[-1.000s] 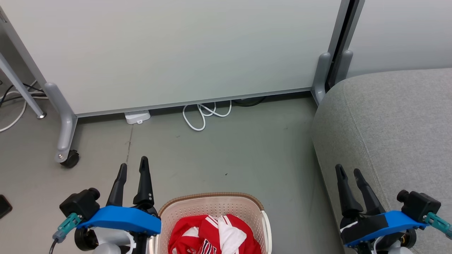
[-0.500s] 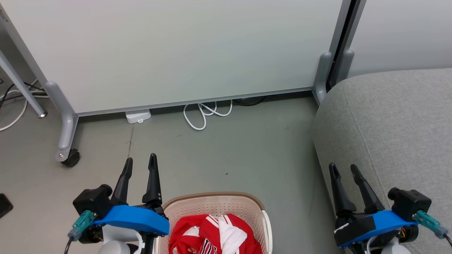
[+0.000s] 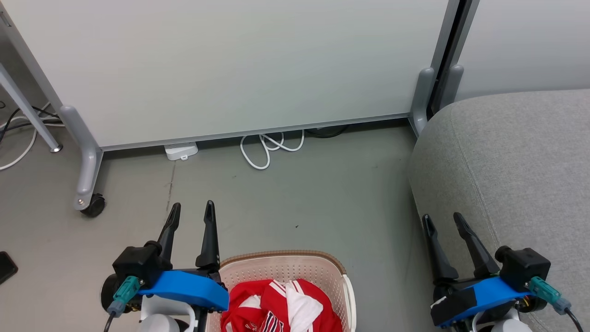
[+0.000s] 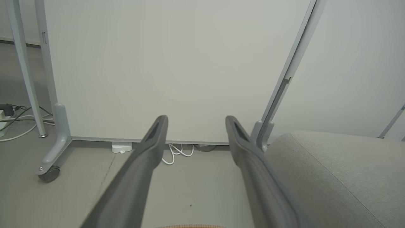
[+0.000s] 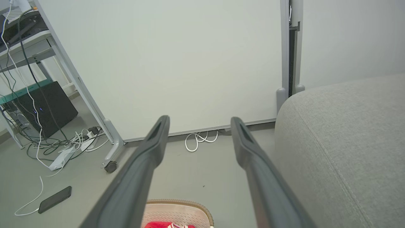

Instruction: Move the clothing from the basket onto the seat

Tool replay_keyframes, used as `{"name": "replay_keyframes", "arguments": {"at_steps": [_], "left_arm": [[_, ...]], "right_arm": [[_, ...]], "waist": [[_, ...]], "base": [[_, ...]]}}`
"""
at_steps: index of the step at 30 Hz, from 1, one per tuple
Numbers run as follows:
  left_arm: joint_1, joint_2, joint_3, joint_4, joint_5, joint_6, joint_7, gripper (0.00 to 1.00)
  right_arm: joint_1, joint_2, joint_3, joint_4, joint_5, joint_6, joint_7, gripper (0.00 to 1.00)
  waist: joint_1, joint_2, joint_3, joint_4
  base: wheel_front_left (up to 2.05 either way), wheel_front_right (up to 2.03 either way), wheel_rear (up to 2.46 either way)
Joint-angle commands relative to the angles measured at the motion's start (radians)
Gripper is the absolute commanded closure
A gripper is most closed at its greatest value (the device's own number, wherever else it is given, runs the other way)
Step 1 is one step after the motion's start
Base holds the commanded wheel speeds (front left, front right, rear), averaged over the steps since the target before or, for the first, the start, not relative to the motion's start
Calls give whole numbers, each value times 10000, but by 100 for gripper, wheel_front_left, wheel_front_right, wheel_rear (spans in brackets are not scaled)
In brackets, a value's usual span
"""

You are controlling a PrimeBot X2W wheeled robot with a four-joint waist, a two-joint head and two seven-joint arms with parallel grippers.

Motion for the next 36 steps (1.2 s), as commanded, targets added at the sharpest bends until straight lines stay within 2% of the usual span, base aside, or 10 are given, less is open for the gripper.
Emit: {"name": "replay_keyframes", "arguments": {"at_steps": [1,27,36], "left_arm": [[-220,48,-55,-26,311,33,-110,0],[-294,52,-441,167,2024,68,-595,0],[-290,52,-485,282,2249,31,-696,0]], "right_arm": [[-151,-63,40,-52,-335,20,-118,0],[-195,-71,259,104,-2368,26,-606,0],[-175,-72,310,132,-2740,26,-706,0]], "waist": [[0,-1,8,7],[0,-1,49,53],[0,-1,47,81]], "base": [[0,0,0],[0,0,0],[0,0,0]]}}
